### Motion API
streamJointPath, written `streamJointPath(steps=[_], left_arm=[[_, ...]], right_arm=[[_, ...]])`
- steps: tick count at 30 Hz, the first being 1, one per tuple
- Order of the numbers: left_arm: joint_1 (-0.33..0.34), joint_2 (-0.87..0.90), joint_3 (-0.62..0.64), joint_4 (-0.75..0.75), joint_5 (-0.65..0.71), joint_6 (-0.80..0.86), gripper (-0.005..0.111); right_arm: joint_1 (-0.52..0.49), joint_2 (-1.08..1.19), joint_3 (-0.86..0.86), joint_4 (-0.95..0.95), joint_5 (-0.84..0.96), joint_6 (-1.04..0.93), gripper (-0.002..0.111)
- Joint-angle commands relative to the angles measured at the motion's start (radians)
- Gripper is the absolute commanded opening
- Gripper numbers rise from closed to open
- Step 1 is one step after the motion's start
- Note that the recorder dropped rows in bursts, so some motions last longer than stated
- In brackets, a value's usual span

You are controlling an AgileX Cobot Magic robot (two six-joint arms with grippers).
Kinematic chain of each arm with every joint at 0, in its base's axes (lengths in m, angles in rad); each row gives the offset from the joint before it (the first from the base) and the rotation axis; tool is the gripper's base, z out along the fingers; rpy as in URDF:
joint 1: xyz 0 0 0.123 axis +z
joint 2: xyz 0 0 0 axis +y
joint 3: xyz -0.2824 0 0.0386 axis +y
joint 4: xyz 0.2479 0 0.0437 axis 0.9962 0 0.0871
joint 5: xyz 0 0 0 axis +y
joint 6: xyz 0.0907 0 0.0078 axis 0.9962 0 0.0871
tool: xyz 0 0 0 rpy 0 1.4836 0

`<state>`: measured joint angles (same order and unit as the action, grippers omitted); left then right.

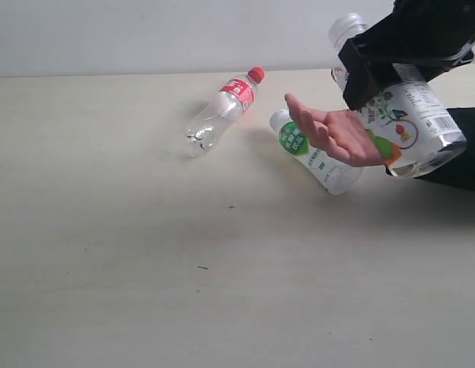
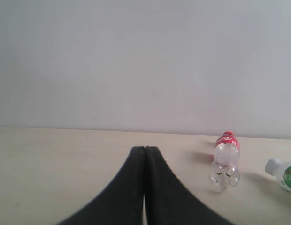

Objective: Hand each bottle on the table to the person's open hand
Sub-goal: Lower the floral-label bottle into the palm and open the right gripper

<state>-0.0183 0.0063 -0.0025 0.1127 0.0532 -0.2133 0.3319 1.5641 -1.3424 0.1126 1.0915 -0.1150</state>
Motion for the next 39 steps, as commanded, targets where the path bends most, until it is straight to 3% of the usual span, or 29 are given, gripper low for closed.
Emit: streamJointPath(steps=[1,20,22,30,39], left_arm=[[0.002,-0.006,0.003,0.003,-0.003,0.001,0.000],[0.002,-0.006,0.003,0.003,-0.003,0.001,0.000],[0.002,-0.006,0.003,0.003,-0.003,0.001,0.000],[0.002,-0.006,0.003,0.003,-0.003,0.001,0.000],[0.002,-0.006,0.003,0.003,-0.003,0.001,0.000]], right_arm=[[-0.006,0.058,-0.048,0.018,-0.019,0.014,0.000],[-0.006,0.216,-0.084,0.034,-0.020,0.056,0.001],[-0.006,0.216,-0.084,0.015,-0.027,0.073,0.010],[-0.006,0.216,-0.084,0.008,-0.041,0.084,0.071],[-0.006,0.216,-0.084,0.008,-0.044,0.085,0.082]])
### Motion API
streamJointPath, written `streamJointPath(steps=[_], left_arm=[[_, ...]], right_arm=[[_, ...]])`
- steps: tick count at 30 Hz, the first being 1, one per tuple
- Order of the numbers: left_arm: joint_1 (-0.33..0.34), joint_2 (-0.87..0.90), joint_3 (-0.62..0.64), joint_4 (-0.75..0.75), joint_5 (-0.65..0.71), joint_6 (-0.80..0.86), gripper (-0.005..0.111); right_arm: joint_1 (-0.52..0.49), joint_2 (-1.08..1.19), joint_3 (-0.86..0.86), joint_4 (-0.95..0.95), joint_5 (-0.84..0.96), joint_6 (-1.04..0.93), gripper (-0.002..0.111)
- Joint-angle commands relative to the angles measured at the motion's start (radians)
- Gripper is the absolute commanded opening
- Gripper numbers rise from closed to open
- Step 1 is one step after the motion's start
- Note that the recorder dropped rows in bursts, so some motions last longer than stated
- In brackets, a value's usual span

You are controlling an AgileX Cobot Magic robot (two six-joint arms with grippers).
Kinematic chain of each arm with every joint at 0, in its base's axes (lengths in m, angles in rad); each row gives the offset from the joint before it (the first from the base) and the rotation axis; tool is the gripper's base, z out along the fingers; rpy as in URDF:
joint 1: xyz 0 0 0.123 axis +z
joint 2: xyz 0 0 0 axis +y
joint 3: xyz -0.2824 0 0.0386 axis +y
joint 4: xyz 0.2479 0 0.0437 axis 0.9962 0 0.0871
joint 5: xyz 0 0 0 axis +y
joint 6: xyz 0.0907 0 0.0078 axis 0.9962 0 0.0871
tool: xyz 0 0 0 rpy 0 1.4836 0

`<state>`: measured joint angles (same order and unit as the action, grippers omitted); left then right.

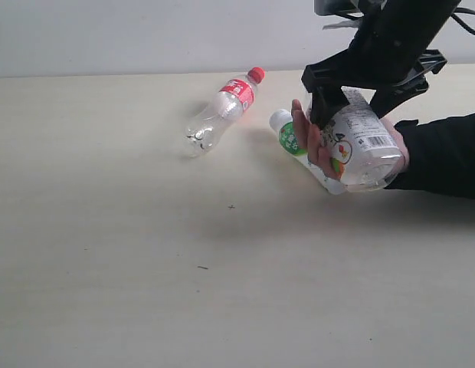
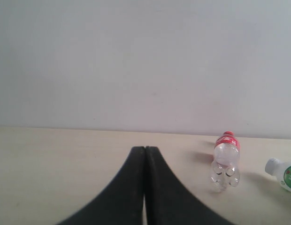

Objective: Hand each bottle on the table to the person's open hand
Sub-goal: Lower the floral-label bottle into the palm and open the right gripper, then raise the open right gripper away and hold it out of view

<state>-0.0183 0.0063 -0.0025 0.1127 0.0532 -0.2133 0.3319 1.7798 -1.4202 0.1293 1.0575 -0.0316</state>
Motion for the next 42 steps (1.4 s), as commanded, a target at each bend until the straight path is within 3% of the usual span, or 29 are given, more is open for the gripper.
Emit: streamJointPath(steps=[1,13,19,25,31,42], left_arm=[[0.002,-0.006,0.003,0.003,-0.003,0.001,0.000],[0.002,-0.006,0.003,0.003,-0.003,0.001,0.000],[0.002,-0.006,0.003,0.003,-0.003,0.001,0.000],[0.002,-0.006,0.003,0.003,-0.003,0.001,0.000],[0.002,-0.006,0.003,0.003,-0.003,0.001,0.000],[0.002,-0.006,0.003,0.003,-0.003,0.001,0.000]], right_arm=[[-0.006,-0.002,-0.006,-0.008,-0.010,0.000,0.082],[-0.006,-0.182,-0.006,-0.004,-0.008,-0.062,0.076],[-0.006,-0.364,0.041,0.006,0.037,-0.108,0.048],[-0.006,-0.662,0.298,0.018,-0.071,-0.182,0.020],[-0.006,-1.004,0.585,0.051,-0.285,-0.192,0.003],[-0.006,-1.445,0.906,0.063,-0.454,-0.192,0.000]])
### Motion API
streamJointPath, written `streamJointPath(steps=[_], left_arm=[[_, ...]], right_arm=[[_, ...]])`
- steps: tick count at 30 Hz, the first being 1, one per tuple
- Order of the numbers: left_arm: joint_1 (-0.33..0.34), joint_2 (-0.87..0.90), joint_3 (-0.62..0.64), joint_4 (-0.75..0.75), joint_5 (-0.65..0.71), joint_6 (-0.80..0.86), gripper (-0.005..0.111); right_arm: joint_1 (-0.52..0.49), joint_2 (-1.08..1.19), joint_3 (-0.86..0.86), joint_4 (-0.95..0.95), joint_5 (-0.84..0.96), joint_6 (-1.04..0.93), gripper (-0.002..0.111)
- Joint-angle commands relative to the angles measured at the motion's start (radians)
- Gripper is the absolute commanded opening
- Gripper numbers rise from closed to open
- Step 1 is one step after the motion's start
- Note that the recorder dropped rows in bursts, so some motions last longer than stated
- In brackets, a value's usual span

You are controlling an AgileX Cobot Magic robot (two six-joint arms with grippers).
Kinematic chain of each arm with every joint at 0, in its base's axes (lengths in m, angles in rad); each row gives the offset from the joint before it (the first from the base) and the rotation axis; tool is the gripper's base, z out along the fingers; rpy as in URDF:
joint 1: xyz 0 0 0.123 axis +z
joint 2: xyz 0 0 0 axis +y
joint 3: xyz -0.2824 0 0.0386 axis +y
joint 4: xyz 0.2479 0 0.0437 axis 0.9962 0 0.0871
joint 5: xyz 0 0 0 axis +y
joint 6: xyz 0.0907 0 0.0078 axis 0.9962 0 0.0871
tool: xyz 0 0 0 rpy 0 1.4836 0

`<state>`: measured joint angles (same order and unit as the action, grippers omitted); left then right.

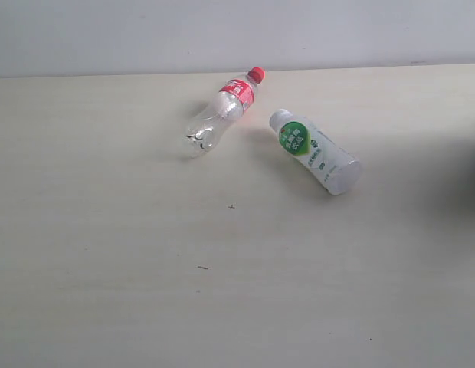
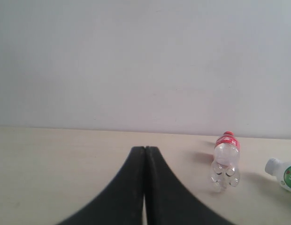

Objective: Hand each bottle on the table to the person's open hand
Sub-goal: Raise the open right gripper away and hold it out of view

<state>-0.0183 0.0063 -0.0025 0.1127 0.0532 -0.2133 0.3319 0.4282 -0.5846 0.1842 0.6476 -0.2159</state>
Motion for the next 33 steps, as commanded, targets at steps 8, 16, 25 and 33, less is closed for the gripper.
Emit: streamJointPath(steps=[8,16,25,33], left_arm=[[0.002,-0.006,0.003,0.003,-0.003,0.001,0.000],[0.002,-0.006,0.003,0.003,-0.003,0.001,0.000],[0.002,-0.006,0.003,0.003,0.004,0.001,0.000],[0.002,-0.006,0.003,0.003,0.004,0.001,0.000]], right_arm=[[-0.006,-0.266,0.131,0.022,-0.103,-0.007,0.000],[-0.004,-0.428,0.124,0.019,-0.103,-0.018,0.000],[0.051,-0.428,0.129,0.021,-0.119,-0.017,0.000],[0.051,-0.428,0.176,0.016,-0.218,-0.017,0.000]])
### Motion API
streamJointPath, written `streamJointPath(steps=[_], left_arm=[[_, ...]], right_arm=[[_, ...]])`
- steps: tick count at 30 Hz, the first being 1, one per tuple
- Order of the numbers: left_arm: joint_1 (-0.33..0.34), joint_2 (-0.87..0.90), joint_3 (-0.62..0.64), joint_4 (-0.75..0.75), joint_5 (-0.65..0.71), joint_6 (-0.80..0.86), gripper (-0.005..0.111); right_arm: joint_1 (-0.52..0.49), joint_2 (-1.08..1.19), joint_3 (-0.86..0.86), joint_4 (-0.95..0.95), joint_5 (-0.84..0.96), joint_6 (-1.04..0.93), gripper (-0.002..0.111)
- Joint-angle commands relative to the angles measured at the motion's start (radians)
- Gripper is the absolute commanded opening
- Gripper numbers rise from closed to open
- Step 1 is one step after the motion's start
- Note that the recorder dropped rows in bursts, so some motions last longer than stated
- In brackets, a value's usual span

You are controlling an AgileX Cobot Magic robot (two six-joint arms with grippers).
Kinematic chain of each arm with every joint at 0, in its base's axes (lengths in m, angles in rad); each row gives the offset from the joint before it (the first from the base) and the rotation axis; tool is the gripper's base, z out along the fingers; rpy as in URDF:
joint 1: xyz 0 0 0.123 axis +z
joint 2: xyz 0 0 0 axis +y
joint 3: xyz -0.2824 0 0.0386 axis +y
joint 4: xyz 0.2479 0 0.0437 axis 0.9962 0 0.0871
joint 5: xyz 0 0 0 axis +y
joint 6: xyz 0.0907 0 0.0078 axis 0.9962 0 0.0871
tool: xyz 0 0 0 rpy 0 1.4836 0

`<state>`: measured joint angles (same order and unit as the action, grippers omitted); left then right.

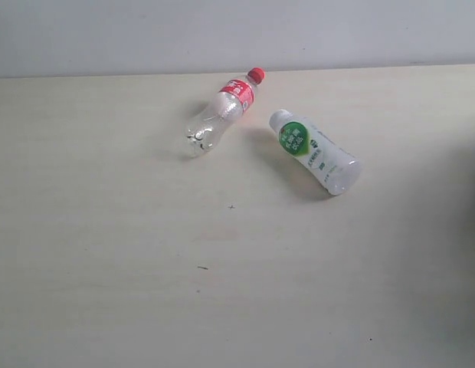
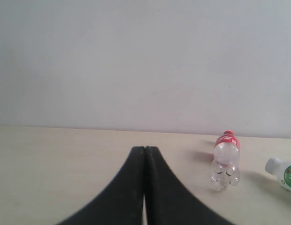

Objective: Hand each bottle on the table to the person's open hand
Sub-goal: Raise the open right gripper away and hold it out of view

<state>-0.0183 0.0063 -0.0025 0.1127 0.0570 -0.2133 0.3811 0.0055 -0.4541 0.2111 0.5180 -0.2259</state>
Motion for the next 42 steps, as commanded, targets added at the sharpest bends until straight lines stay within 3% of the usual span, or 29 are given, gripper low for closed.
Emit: streamJointPath(steps=[1,5,11,26,33,38,42], left_arm=[[0.002,-0.006,0.003,0.003,0.001,0.001,0.000],[0.002,-0.006,0.003,0.003,0.001,0.001,0.000],[0.002,-0.006,0.003,0.003,0.001,0.001,0.000],[0.002,-0.006,0.003,0.003,0.001,0.001,0.000],[0.002,-0.006,0.003,0.003,0.001,0.001,0.000],[0.002,-0.006,0.003,0.003,0.001,0.001,0.000],[0.002,-0.006,0.003,0.003,0.001,0.001,0.000]], right_arm=[[0.002,-0.006,0.074,-0.011,-0.116,-0.007,0.000],[0.002,-0.006,0.189,0.013,-0.241,-0.005,0.000],[0.002,-0.006,0.281,0.146,-0.285,-0.005,0.000],[0.002,-0.006,0.298,0.223,-0.319,-0.007,0.000],[0.002,-0.006,0.298,0.223,-0.318,-0.014,0.000],[0.002,-0.006,0.298,0.083,-0.318,-0.040,0.000],[0.002,-0.006,0.298,0.086,-0.318,-0.037,0.000]])
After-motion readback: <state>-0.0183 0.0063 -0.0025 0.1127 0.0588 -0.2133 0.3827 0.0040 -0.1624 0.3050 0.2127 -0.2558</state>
